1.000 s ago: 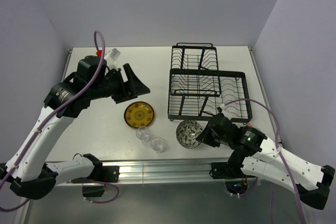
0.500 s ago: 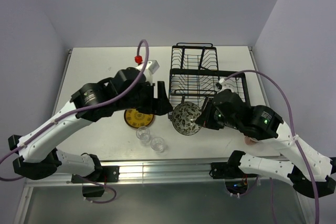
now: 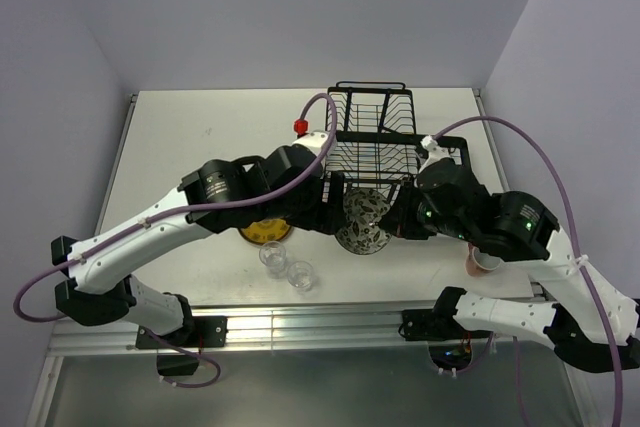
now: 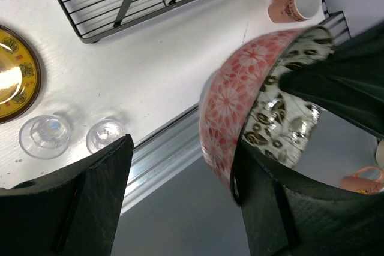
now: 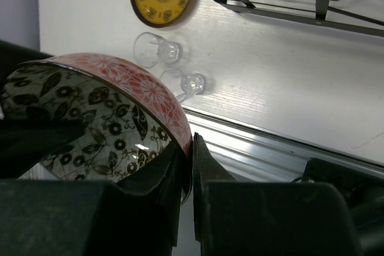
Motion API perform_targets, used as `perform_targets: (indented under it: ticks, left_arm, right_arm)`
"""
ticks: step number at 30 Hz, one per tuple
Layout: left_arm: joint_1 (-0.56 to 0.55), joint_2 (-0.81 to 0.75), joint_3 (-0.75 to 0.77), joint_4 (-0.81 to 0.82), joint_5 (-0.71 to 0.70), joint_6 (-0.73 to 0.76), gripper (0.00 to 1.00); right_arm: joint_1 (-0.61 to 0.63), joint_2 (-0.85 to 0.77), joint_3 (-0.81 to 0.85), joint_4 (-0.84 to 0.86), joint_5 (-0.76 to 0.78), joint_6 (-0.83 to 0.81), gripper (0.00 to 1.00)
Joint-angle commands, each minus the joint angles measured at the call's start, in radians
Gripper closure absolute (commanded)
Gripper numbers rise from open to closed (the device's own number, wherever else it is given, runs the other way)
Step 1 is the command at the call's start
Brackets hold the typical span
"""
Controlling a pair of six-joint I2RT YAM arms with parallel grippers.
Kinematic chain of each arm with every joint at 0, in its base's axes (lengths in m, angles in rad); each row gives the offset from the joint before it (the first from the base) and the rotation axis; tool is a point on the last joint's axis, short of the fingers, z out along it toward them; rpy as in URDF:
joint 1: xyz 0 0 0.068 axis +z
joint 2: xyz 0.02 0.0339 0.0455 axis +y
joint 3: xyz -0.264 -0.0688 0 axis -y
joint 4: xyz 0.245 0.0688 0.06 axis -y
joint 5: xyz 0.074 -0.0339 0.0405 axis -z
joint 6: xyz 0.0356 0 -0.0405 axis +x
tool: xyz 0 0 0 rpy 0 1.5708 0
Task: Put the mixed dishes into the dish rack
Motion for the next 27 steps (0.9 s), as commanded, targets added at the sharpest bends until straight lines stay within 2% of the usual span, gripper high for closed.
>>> perform_targets:
  ticks: [1, 7, 11, 14, 15, 17, 18, 19, 22, 25, 26, 27]
  left_arm:
    - [-0.005, 0.033, 0.066, -0.042, -0.056, -0.01, 0.27]
    - [-0.005, 0.107, 0.14, -0.052, -0.07, -0.005, 0.3]
    - [-0.005, 0.148, 0.19, -0.043, -0.069, 0.017, 0.38]
    - [-0.005, 0.168, 0.217, -0.034, -0.066, 0.028, 0.52]
    - [-0.005, 0.17, 0.22, -0.026, -0.064, 0.028, 0.67]
    - [-0.005, 0.162, 0.217, -0.011, -0.066, 0.036, 0.83]
    - [-0.004, 0.152, 0.208, 0.01, -0.066, 0.041, 0.98]
    - [-0.001, 0.145, 0.204, 0.015, -0.079, 0.05, 1.0]
    - [0.002, 0.112, 0.181, 0.056, -0.102, 0.089, 1.0]
    - [0.002, 0.051, 0.123, 0.139, -0.131, 0.132, 1.0]
    - [0.002, 0.037, 0.096, 0.162, -0.162, 0.146, 1.0]
    - [0.002, 0.005, 0.079, 0.211, -0.177, 0.178, 1.0]
  right_arm:
    - [0.006, 0.004, 0.094, 0.012, -0.005, -0.045, 1.0]
    - [0.006, 0.025, 0.155, 0.003, -0.035, -0.1, 1.0]
    - [0.006, 0.05, 0.215, -0.017, -0.045, -0.131, 1.0]
    - [0.006, 0.051, 0.244, -0.025, -0.055, -0.148, 1.0]
    - [0.006, 0.051, 0.249, -0.027, -0.055, -0.154, 1.0]
    - [0.006, 0.05, 0.258, -0.036, -0.059, -0.159, 1.0]
    - [0.006, 0.051, 0.261, -0.037, -0.064, -0.166, 1.0]
    - [0.007, 0.05, 0.263, -0.039, -0.067, -0.169, 1.0]
    - [0.006, 0.045, 0.264, -0.037, -0.079, -0.169, 0.89]
    - [0.007, 0.05, 0.283, -0.046, -0.09, -0.157, 0.57]
    - [0.004, 0.053, 0.292, -0.051, -0.088, -0.147, 0.38]
    - [0.005, 0.059, 0.313, -0.057, -0.084, -0.14, 0.31]
